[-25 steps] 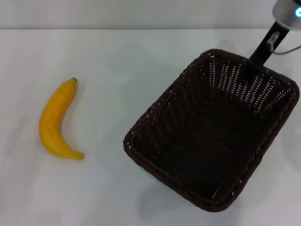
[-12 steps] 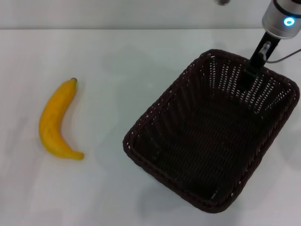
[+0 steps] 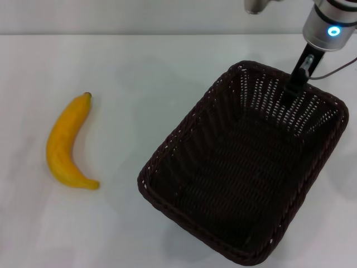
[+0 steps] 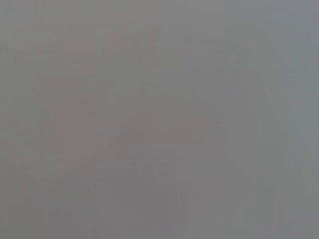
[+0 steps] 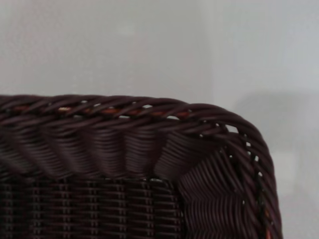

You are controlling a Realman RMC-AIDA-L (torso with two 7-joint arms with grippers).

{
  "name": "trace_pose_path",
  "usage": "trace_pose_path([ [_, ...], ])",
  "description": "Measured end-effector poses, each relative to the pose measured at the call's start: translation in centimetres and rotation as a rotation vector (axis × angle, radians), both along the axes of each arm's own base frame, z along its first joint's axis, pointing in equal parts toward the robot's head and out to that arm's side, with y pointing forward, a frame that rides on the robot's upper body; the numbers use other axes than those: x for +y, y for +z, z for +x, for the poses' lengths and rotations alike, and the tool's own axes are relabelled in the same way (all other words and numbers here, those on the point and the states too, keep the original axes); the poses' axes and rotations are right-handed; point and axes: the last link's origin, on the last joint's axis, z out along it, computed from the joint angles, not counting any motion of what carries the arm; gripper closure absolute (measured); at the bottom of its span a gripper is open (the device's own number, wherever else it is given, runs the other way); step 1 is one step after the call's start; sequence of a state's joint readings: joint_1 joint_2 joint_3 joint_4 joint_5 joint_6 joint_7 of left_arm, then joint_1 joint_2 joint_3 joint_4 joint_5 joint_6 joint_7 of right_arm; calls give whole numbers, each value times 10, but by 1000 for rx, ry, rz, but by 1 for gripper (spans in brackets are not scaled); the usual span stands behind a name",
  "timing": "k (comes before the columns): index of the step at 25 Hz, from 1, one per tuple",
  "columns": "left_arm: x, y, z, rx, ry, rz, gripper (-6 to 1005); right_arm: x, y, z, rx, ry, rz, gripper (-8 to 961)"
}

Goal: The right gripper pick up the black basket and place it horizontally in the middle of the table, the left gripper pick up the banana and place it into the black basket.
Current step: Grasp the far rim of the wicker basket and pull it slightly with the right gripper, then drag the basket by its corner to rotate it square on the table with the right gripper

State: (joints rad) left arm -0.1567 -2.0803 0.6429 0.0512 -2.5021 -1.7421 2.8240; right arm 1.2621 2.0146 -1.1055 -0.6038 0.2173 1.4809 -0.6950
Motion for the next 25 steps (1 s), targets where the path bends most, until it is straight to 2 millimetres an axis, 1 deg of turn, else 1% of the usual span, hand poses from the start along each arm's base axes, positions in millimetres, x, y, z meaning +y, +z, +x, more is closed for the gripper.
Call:
trace_pose_path([
  [4,2,6,1,15,-7,19,123,3,3,-3,15,-40,62,694],
  [7,5,11,2,22,-15,48,123,6,10,-7,32,-93,135,699],
  [9,10,14,3,20,-17,59,123,10,21,-5,58,-142,209,702],
  [11,12,14,3,20,-21,61,123,15,36,1,108,-219,288,705],
  [12,17,15,5,17,-28,66,123,15,41,4,134,-257,314,706],
  [13,21,16,6,16,-30,70,124,16,50,11,160,-315,356,708],
  [15,24,17,7,16,-32,73,124,15,60,20,180,-385,407,711],
  [18,32,22,6,28,-22,73,127,8,74,34,198,-459,483,734],
  [21,40,26,6,38,-18,69,130,-5,82,52,251,-554,536,757],
  [25,46,31,4,55,-6,65,134,-27,75,64,284,-657,553,784],
])
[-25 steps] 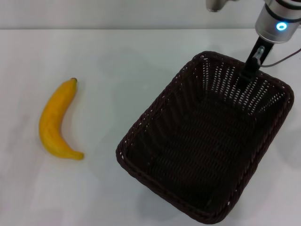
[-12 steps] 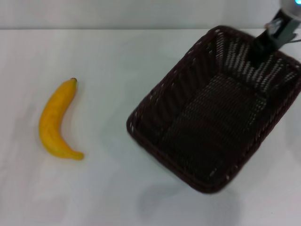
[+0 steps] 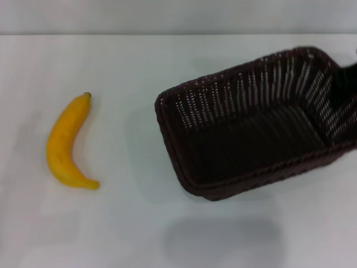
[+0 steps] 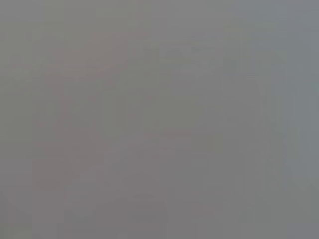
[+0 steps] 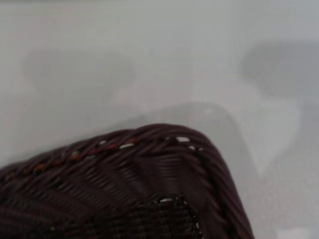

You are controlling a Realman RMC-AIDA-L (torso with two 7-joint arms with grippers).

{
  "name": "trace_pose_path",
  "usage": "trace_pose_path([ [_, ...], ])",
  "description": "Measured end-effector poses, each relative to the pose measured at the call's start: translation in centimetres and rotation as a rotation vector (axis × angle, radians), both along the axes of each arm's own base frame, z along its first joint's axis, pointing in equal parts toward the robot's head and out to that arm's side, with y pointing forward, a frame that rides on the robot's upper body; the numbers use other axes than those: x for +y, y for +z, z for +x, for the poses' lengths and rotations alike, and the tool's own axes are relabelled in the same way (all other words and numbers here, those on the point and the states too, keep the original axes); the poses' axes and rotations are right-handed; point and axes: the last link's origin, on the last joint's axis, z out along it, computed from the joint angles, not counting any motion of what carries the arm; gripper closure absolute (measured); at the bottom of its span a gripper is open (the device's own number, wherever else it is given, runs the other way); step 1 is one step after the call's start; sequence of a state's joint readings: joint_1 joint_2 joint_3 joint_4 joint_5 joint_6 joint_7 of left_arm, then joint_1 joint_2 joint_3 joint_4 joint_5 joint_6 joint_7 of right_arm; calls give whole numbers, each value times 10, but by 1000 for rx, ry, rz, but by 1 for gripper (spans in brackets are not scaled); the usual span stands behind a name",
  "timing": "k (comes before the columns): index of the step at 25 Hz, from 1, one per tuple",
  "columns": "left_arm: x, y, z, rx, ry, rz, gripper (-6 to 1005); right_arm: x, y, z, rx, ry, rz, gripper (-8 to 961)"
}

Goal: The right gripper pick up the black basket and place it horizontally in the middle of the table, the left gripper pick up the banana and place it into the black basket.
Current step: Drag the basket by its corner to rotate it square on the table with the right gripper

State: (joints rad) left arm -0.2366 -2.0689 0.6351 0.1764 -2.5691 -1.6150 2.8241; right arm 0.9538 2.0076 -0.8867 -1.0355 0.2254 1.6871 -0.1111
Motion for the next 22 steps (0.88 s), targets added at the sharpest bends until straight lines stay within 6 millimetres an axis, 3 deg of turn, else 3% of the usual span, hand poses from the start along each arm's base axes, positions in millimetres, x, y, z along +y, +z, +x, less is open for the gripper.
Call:
trace_pose_path([
  [8,7,11,-5,26,18,-10,141,-27,-34,-18,3,-64,-31,808],
  [15,11,16,-9,38,34,-22,148,-29,-37,-34,11,-63,56,810],
  [22,11,21,-11,47,37,-21,155,-40,-34,-13,113,-168,135,811],
])
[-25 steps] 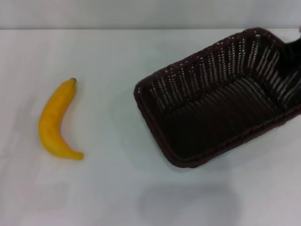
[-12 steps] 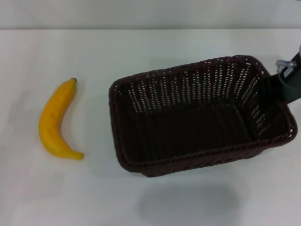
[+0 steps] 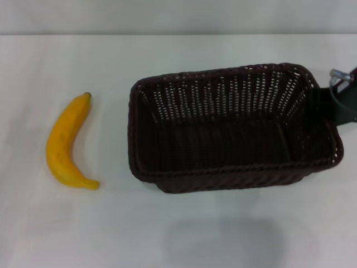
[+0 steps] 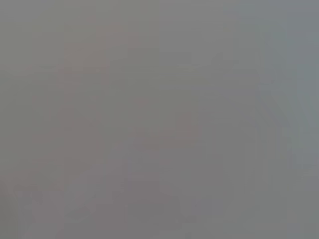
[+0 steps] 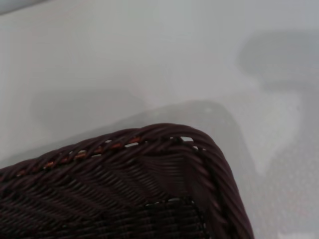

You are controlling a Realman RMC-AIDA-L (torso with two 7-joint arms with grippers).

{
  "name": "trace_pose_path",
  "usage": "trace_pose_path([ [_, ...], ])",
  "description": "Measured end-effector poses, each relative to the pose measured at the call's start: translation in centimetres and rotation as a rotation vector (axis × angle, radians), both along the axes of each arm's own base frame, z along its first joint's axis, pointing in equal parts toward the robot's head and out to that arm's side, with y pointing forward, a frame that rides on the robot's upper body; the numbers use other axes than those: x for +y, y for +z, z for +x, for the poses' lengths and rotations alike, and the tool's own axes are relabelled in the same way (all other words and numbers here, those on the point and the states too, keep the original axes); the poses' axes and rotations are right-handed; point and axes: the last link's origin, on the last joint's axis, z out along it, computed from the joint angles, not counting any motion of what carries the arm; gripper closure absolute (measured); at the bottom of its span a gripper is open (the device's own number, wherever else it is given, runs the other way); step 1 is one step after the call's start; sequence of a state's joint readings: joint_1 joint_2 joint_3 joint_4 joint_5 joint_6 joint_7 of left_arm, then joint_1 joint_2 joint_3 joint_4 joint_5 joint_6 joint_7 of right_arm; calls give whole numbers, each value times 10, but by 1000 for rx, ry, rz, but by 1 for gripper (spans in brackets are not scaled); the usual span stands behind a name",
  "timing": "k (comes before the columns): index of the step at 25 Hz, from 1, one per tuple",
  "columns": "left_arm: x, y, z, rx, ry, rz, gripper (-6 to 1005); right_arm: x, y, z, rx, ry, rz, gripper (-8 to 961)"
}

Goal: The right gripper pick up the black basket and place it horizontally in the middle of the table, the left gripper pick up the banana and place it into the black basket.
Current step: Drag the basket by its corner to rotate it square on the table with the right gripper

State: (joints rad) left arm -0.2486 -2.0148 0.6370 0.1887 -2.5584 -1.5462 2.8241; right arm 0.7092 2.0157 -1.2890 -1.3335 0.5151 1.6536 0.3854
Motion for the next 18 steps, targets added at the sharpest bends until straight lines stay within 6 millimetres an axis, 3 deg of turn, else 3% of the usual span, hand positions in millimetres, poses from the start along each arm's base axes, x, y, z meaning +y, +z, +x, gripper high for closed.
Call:
trace_pose_path([
  [12,6,2,3,5,-13,-3,166,-10,-1,9,-15,12,3,813],
  [18,6,-1,3,-2,-8,-7,172,-11,-4,15,-44,16,-83,810],
])
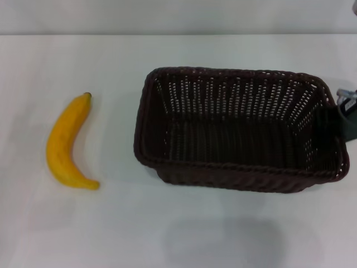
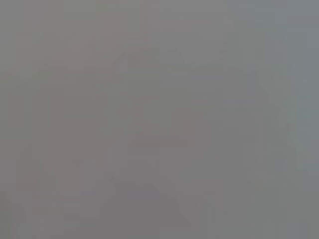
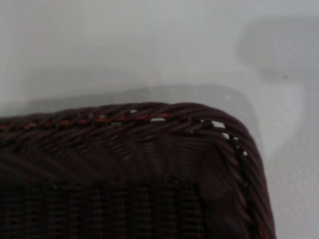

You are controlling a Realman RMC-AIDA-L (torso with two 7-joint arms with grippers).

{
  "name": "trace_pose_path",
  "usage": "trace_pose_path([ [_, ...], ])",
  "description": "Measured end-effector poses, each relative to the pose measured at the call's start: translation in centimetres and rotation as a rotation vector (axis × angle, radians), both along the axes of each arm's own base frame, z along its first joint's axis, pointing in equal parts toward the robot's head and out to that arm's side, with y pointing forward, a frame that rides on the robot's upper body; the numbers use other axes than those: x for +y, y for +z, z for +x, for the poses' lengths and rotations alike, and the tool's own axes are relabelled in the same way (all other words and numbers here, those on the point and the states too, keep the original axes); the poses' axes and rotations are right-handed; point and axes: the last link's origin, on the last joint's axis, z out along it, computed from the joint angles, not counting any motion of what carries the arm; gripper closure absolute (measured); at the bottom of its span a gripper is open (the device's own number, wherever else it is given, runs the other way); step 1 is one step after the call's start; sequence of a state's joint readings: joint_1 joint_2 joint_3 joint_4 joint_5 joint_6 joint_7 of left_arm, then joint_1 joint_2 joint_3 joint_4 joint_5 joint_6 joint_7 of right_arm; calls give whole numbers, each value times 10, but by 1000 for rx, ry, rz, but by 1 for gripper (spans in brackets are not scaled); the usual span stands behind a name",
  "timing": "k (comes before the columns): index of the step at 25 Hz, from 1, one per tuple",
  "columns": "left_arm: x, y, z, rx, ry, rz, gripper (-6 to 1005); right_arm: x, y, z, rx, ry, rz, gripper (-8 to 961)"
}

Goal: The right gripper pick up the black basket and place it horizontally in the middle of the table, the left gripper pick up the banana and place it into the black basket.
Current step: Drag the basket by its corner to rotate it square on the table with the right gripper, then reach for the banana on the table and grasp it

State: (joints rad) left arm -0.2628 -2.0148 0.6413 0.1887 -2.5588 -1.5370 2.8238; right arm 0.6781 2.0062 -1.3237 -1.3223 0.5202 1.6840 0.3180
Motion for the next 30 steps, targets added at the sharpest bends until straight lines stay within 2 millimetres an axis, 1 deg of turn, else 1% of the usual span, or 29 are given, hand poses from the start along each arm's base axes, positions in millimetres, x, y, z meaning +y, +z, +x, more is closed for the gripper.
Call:
trace_pose_path([
  [3,0,-1,0,-4,1,1,175,0,3,1,4,12,-8,783],
  [10,-2,-6,1,-20,6,4,182,0,19,-6,35,23,13,721],
  [13,-2,-8,1,-25,7,5,185,-2,28,-12,34,36,22,605],
  [15,-2,-10,2,-30,7,5,187,-3,38,-16,38,59,55,528],
  [17,-1,-13,2,-38,11,1,189,-3,50,-15,46,82,96,446],
  [21,2,-18,2,-51,23,-14,192,-4,70,-7,48,171,181,283],
  [26,12,-24,1,-82,47,-55,197,1,88,11,22,404,276,277],
  [30,19,-29,5,-107,21,-105,201,-1,110,32,85,609,396,277],
])
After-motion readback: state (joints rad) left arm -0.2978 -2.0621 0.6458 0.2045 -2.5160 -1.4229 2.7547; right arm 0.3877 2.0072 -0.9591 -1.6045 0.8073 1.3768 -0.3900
